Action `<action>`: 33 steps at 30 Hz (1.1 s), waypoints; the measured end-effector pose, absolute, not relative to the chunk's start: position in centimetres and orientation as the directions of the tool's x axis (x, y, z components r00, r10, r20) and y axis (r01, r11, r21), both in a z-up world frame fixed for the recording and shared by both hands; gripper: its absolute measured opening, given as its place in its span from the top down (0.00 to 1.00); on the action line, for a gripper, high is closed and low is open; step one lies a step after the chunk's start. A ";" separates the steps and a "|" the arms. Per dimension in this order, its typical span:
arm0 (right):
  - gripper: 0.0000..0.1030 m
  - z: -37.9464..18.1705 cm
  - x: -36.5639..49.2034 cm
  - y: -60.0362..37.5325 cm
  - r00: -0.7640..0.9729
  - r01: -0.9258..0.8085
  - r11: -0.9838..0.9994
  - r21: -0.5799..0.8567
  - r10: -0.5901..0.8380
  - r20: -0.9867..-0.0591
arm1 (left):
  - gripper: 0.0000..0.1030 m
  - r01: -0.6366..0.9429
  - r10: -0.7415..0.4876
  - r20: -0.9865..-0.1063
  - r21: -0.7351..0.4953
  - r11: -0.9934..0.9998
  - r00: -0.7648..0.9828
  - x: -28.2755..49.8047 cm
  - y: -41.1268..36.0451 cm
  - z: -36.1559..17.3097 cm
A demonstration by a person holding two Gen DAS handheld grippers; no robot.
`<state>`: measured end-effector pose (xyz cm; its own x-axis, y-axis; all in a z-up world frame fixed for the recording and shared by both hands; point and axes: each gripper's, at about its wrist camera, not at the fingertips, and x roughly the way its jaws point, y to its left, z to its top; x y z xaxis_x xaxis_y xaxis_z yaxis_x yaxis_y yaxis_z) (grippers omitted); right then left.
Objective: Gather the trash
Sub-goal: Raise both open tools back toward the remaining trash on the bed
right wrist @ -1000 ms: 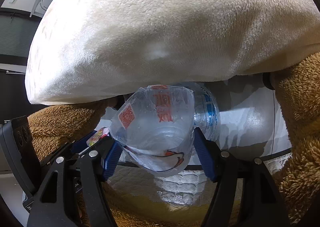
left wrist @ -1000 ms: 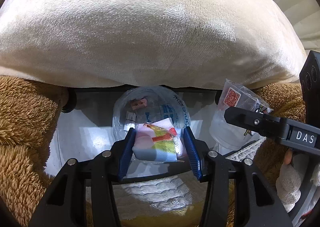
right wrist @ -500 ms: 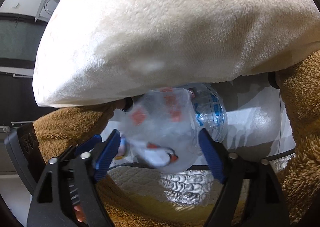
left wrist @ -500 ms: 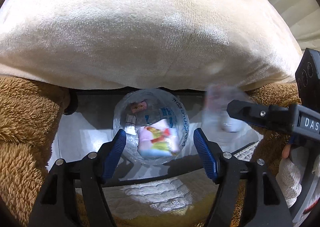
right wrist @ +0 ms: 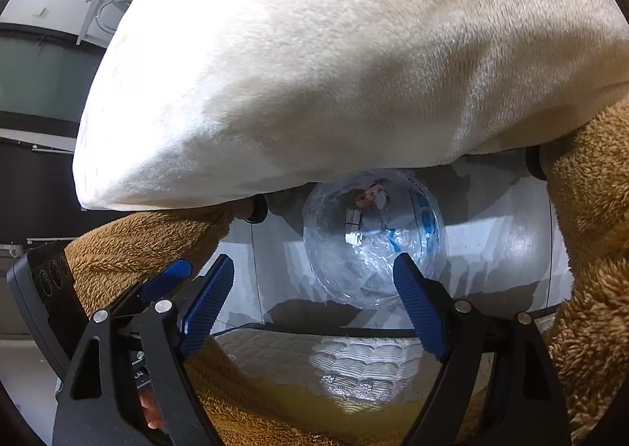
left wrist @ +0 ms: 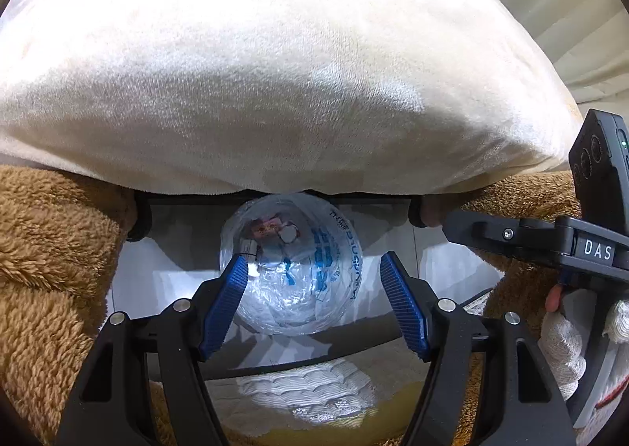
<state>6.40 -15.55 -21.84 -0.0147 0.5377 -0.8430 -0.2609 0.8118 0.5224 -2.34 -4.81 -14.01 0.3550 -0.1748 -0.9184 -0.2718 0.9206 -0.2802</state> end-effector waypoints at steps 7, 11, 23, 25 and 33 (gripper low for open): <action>0.20 -17.1 4.9 -16.6 0.151 -0.394 0.751 0.531 0.622 -0.768 | 0.33 -0.231 -0.129 -0.912 -0.233 0.945 0.390 -2.4 -5.3 -12.7; 0.20 -15.2 5.0 -17.2 0.212 -0.442 0.730 0.521 0.650 -0.730 | 0.33 -0.192 -0.142 -0.884 -0.250 0.949 0.445 -2.5 -5.2 -11.3; 0.20 -10.1 9.1 -15.4 0.384 -0.577 0.729 0.369 0.641 -0.665 | 0.33 -0.129 -0.159 -0.736 -0.319 0.939 0.658 0.0 -0.5 -5.1; 0.20 -9.7 10.4 -14.6 0.394 -0.587 0.733 0.345 0.631 -0.669 | 0.33 -0.130 -0.159 -0.719 -0.329 0.935 0.677 0.9 0.8 -4.4; 0.20 -8.5 15.6 -11.3 0.454 -0.628 0.740 0.241 0.600 -0.659 | 0.33 -0.136 -0.117 -0.695 -0.297 0.945 0.709 5.2 3.8 -2.4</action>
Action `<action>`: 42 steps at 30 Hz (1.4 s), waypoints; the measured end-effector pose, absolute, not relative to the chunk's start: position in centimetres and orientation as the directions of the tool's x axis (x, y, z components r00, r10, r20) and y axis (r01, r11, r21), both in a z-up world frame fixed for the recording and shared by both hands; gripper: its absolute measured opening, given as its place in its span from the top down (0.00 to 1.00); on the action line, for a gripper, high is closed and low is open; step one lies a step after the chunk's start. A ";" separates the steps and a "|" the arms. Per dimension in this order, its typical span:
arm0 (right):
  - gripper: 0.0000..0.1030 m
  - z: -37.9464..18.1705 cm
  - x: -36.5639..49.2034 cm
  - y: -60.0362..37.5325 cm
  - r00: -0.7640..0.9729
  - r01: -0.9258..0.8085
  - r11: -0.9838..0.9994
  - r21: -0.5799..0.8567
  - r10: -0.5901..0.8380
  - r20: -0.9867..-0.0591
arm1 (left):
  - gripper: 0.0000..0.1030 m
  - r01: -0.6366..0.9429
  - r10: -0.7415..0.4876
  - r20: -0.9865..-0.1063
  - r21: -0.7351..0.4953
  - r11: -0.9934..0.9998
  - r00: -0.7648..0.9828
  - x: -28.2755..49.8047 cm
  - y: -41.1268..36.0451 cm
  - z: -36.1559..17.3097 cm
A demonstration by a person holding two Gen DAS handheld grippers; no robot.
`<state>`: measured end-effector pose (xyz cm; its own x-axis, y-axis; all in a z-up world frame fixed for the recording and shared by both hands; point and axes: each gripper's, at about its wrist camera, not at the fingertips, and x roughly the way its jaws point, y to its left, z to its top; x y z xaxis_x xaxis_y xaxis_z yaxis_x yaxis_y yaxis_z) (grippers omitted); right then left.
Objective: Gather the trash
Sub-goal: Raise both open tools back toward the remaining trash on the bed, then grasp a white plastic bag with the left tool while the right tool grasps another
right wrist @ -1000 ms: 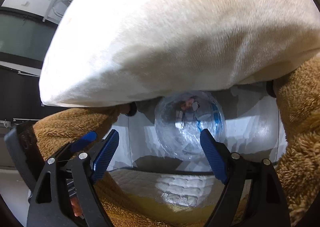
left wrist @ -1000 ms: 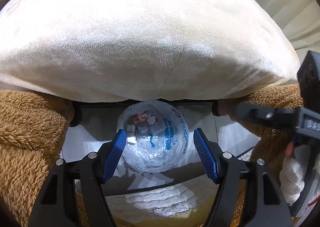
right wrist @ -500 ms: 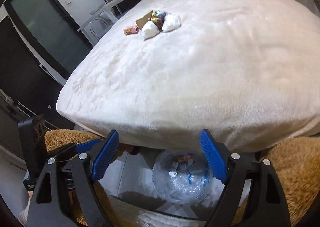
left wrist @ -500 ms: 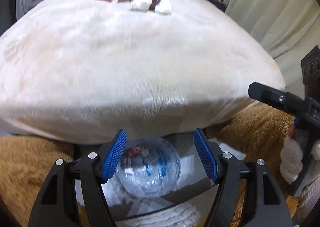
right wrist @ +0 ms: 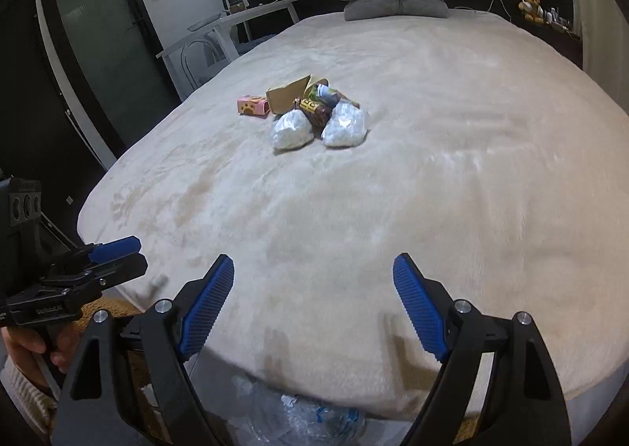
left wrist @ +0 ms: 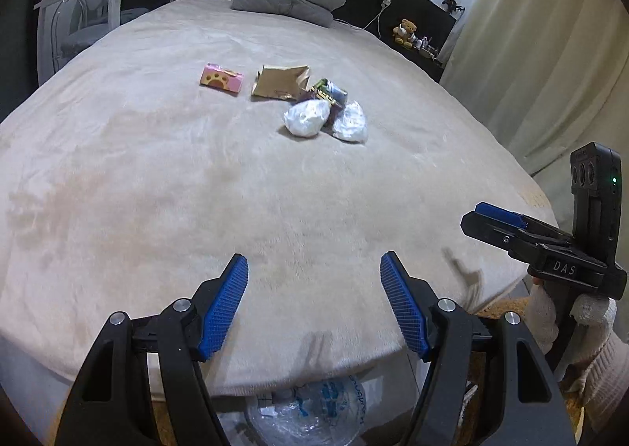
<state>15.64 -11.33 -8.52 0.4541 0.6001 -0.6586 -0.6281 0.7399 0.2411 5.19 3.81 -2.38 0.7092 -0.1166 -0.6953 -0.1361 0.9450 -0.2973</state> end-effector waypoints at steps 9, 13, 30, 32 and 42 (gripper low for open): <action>0.20 -8.7 22.6 -8.7 0.454 -0.598 0.752 0.278 0.603 -0.656 | 0.33 -0.137 -0.103 -0.656 -0.303 0.943 0.747 10.1 7.6 -1.2; 0.20 -9.2 25.1 -7.0 0.463 -0.596 0.760 0.257 0.588 -0.663 | 0.33 -0.137 -0.107 -0.637 -0.322 0.937 0.764 11.7 8.8 -1.0; 0.39 -11.9 32.8 -2.0 0.405 -0.606 0.744 0.283 0.594 -0.695 | 0.33 -0.114 -0.099 -0.637 -0.285 0.952 0.764 16.3 10.3 -2.1; 0.45 -12.0 32.8 -1.7 0.395 -0.617 0.736 0.280 0.596 -0.699 | 0.33 -0.113 -0.101 -0.639 -0.285 0.952 0.763 16.6 10.5 -2.2; 0.52 -11.4 32.3 -2.4 0.392 -0.614 0.732 0.296 0.608 -0.691 | 0.33 -0.103 -0.104 -0.659 -0.267 0.958 0.745 17.9 10.4 -3.1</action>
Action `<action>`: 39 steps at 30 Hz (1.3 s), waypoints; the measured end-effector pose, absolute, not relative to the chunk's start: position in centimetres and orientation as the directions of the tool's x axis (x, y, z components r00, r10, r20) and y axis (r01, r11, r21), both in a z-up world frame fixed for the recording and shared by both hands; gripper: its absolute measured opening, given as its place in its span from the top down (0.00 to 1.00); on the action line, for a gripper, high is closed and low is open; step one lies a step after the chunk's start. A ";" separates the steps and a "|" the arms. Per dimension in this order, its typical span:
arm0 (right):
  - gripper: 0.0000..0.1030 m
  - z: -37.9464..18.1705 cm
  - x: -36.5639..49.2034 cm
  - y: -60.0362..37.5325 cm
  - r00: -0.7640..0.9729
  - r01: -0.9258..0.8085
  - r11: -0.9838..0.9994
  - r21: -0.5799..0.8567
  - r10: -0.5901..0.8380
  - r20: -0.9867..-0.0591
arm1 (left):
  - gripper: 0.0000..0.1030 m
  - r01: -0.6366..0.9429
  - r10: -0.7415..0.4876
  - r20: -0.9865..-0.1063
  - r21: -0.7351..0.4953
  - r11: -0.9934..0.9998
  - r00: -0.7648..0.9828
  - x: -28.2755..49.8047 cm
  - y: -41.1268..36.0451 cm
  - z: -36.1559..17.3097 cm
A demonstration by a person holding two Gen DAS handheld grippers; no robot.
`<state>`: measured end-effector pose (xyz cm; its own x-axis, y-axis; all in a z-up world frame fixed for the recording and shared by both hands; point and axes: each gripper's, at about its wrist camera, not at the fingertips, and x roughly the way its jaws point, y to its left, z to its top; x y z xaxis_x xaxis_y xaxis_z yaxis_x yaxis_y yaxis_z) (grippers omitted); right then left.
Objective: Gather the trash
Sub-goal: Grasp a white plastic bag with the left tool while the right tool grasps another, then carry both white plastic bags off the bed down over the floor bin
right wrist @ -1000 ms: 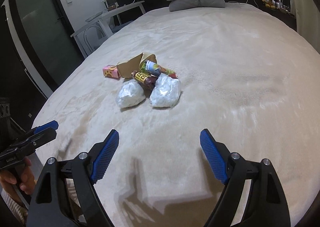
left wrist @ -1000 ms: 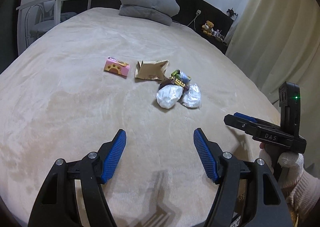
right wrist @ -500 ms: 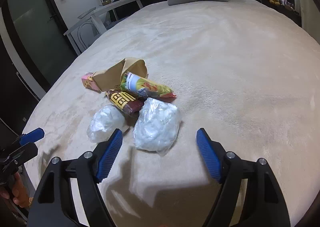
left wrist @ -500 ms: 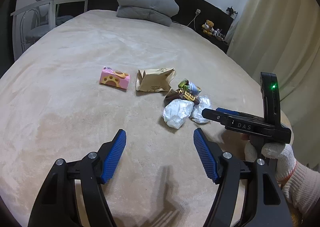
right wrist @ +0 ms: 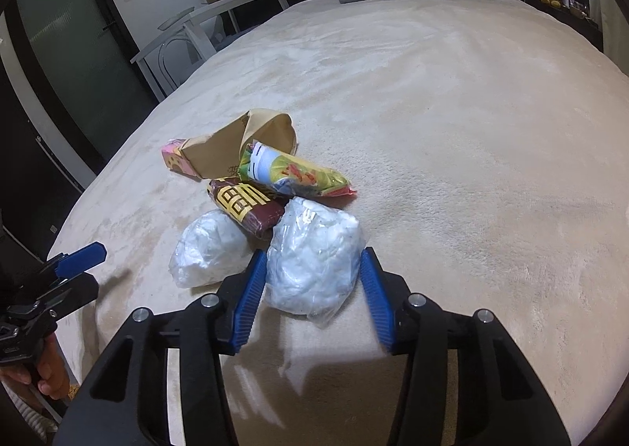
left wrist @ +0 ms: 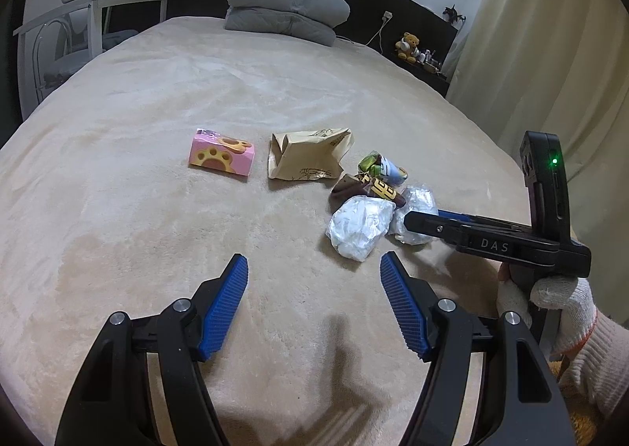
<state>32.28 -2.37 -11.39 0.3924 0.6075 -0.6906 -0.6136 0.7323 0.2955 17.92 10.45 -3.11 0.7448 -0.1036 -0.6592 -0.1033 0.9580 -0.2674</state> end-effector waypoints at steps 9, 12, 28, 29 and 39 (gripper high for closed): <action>0.53 -9.9 30.7 -4.8 0.411 -0.604 0.733 0.312 0.623 -0.666 | 0.21 -0.082 -0.124 -0.647 -0.279 0.957 0.752 19.2 9.9 -3.4; 0.53 -9.3 30.1 -5.7 0.418 -0.603 0.731 0.321 0.632 -0.653 | 0.21 -0.072 -0.135 -0.647 -0.283 0.957 0.750 20.1 9.6 -3.7; 0.53 -8.2 29.2 -9.2 0.437 -0.595 0.738 0.320 0.631 -0.641 | 0.21 -0.035 -0.147 -0.676 -0.248 0.968 0.722 25.1 6.9 -5.9; 0.53 -8.2 29.2 -9.3 0.439 -0.596 0.737 0.318 0.630 -0.641 | 0.21 -0.038 -0.141 -0.677 -0.242 0.970 0.723 25.3 6.8 -6.0; 0.53 -8.1 29.0 -9.7 0.442 -0.600 0.736 0.315 0.632 -0.636 | 0.49 -0.047 -0.126 -0.704 -0.222 0.974 0.698 27.2 6.2 -7.1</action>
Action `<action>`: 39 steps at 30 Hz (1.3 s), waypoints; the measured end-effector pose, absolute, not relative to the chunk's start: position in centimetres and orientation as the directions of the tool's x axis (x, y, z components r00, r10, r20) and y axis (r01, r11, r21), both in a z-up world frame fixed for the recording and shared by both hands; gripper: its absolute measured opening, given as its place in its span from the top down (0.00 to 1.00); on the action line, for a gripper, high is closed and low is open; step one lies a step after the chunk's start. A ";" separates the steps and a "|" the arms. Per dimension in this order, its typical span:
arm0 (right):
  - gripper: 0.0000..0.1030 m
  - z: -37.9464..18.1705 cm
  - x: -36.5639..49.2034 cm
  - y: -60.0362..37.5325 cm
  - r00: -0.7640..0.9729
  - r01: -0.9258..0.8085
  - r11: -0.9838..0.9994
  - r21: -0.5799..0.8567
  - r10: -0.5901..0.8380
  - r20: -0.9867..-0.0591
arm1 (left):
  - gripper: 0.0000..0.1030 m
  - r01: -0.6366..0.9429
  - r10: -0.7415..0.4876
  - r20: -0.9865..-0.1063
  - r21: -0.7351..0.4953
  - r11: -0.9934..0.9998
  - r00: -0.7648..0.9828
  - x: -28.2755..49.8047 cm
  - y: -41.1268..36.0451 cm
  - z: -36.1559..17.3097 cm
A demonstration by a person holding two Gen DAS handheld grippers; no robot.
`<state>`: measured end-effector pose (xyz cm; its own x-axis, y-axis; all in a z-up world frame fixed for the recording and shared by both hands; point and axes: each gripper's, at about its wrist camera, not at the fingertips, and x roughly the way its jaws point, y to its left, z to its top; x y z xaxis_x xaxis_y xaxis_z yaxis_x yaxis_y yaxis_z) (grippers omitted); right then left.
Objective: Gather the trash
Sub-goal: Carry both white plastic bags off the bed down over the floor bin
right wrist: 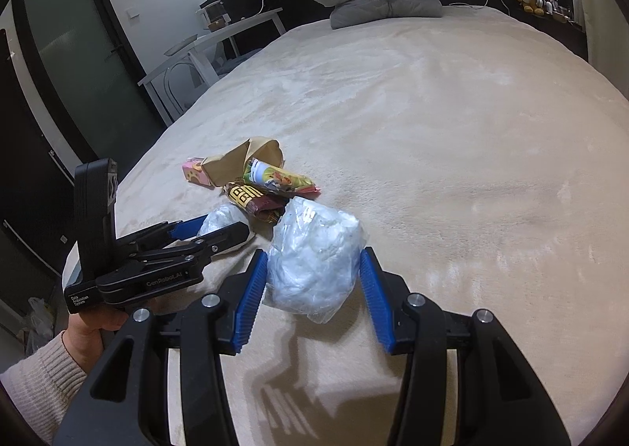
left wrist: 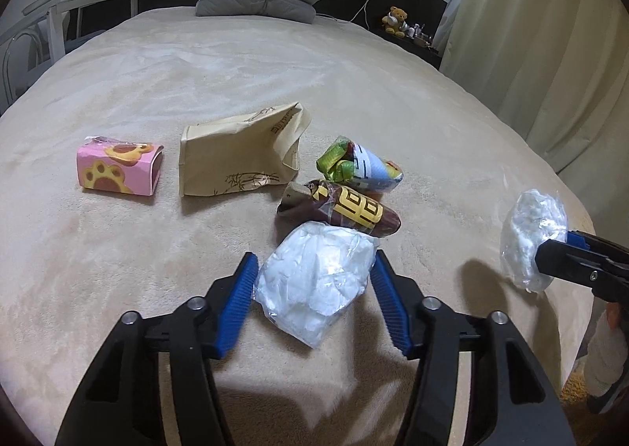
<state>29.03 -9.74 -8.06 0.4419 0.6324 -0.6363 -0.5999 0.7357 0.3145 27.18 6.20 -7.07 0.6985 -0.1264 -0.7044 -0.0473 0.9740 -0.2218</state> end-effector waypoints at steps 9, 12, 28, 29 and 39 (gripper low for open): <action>0.53 -8.0 28.9 -9.7 0.445 -0.600 0.736 0.312 0.632 -0.635 | 0.53 -0.044 -0.117 -0.687 -0.212 0.976 0.717 26.2 5.9 -6.3; 0.53 -8.0 28.9 -9.8 0.446 -0.597 0.738 0.314 0.631 -0.634 | 0.53 -0.045 -0.118 -0.677 -0.219 0.975 0.727 25.7 5.9 -5.7; 0.53 -7.7 25.0 -11.4 0.478 -0.577 0.757 0.307 0.618 -0.624 | 0.53 -0.053 -0.129 -0.610 -0.272 0.961 0.782 19.5 5.1 -2.3; 0.53 -7.6 24.5 -11.6 0.480 -0.577 0.756 0.309 0.620 -0.621 | 0.53 -0.048 -0.133 -0.601 -0.275 0.960 0.788 18.7 5.0 -1.9; 0.53 -7.1 19.4 -13.9 0.511 -0.571 0.758 0.314 0.628 -0.586 | 0.53 -0.050 -0.141 -0.539 -0.323 0.945 0.830 13.1 4.6 -0.1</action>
